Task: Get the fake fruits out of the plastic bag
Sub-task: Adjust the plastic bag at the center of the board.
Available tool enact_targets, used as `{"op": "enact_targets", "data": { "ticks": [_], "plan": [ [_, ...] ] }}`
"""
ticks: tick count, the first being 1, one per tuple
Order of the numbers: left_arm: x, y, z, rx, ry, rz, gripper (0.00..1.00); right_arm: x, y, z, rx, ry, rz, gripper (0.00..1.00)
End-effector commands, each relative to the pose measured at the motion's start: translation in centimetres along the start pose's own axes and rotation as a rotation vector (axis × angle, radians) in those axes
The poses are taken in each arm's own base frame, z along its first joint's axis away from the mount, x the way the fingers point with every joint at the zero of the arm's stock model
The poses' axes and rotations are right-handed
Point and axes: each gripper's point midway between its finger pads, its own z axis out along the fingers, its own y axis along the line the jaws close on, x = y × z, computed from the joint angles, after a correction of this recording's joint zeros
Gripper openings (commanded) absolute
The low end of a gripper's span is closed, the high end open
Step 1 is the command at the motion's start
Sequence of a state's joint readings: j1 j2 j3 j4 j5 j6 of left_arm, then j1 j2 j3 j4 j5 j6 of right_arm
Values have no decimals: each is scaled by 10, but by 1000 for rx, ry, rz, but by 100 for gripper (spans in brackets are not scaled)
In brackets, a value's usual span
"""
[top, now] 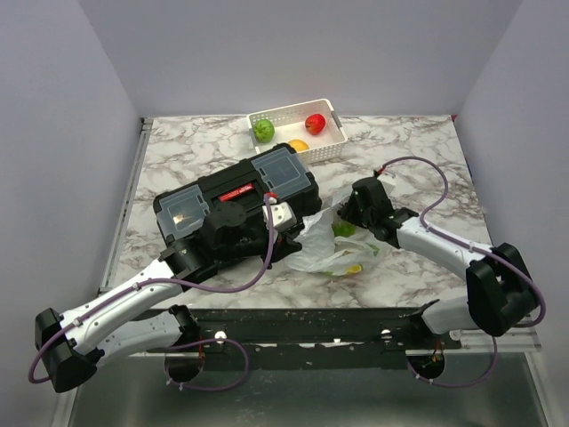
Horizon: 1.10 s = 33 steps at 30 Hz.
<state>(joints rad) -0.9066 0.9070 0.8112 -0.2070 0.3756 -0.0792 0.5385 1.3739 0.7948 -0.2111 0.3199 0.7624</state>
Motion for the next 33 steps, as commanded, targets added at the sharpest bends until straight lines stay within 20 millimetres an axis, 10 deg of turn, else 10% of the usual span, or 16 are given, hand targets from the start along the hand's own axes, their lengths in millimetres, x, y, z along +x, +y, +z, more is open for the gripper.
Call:
{"op": "enact_targets", "data": {
  "ticks": [1,13,24,33],
  "plan": [
    [-7,-1,-3,-6,-18,27,0,-29,-7,18,68,-194,60,54],
    [-12,7,-8,-74,-42,34,0,8,77,8,-394,52,-170,71],
    [-26,-14,-14,30,-114,47,0,67,47,-42,-354,386,-243,75],
    [-13,-27,-5,107,-41,-37,0,80,18,-19,-177,261,-79,82]
  ]
}}
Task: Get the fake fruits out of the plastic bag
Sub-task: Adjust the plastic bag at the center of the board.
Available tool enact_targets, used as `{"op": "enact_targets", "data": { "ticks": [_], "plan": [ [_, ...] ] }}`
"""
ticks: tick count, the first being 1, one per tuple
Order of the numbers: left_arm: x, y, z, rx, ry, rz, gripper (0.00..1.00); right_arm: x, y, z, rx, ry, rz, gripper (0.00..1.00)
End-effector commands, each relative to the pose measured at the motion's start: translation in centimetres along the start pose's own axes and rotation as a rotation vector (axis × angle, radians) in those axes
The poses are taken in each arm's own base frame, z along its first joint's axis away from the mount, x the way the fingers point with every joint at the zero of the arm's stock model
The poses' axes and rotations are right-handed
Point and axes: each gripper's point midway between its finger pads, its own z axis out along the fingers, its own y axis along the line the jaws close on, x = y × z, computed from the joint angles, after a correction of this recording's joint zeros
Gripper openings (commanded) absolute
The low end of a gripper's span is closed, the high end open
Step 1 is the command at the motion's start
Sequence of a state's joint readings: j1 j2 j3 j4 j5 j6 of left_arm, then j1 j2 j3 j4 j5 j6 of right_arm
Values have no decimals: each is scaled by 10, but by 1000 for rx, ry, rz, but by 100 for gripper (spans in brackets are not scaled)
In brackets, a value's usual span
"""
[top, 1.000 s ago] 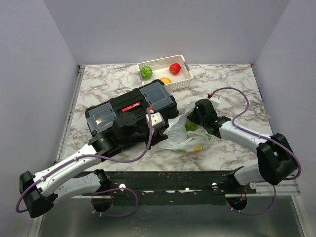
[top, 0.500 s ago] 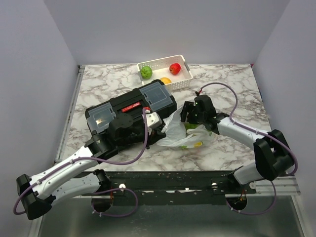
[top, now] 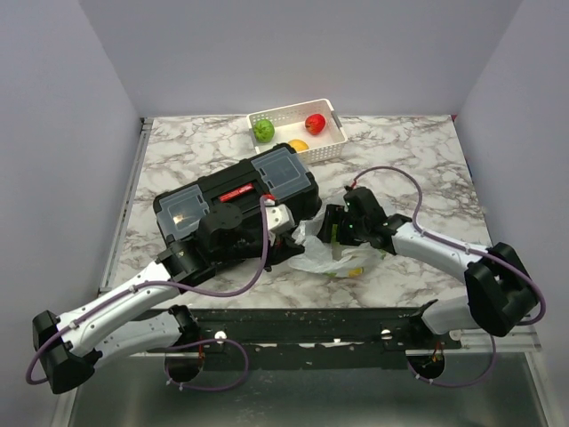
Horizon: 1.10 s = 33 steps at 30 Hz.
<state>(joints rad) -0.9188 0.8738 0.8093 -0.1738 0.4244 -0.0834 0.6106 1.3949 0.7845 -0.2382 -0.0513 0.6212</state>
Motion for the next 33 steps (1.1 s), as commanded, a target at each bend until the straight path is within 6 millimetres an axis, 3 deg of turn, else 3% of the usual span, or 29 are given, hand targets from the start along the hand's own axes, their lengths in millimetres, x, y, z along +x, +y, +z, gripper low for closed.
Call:
{"op": "enact_targets", "data": {
  "ticks": [1,4,9,13,15,16,19,22,25,29,30,32,33],
  "plan": [
    [2,-12,1,31,21,-112,0,12,-23,2,73,-79,151,83],
    [20,-14,0,-8,54,-290,0,21,-17,-3,-27,-122,210,87],
    [86,-19,-5,-41,77,-523,0,52,-5,-2,-210,-86,215,88],
    [130,-14,-16,-122,162,-590,0,54,8,-11,-335,-128,188,89],
    [136,-14,-22,-140,187,-577,0,45,16,-22,-393,-189,158,91],
    [134,-14,-25,-139,185,-562,3,41,16,-26,-405,-218,147,93],
    [117,-18,-31,-115,156,-509,37,31,13,-34,-400,-299,123,96],
    [82,-21,-41,-102,124,-428,59,25,14,-37,-387,-316,113,95],
    [46,-24,-49,-84,112,-332,68,23,19,-43,-417,-320,112,94],
    [-10,-22,-50,-83,106,-225,72,23,21,-44,-426,-319,94,92],
    [-22,-19,-49,-92,106,-208,73,24,25,-45,-447,-310,79,89],
    [-42,-12,-44,-115,95,-184,75,23,38,-46,-522,-283,44,73],
    [-51,-8,-40,-131,86,-175,78,32,50,-46,-580,-237,16,69]
  ]
}}
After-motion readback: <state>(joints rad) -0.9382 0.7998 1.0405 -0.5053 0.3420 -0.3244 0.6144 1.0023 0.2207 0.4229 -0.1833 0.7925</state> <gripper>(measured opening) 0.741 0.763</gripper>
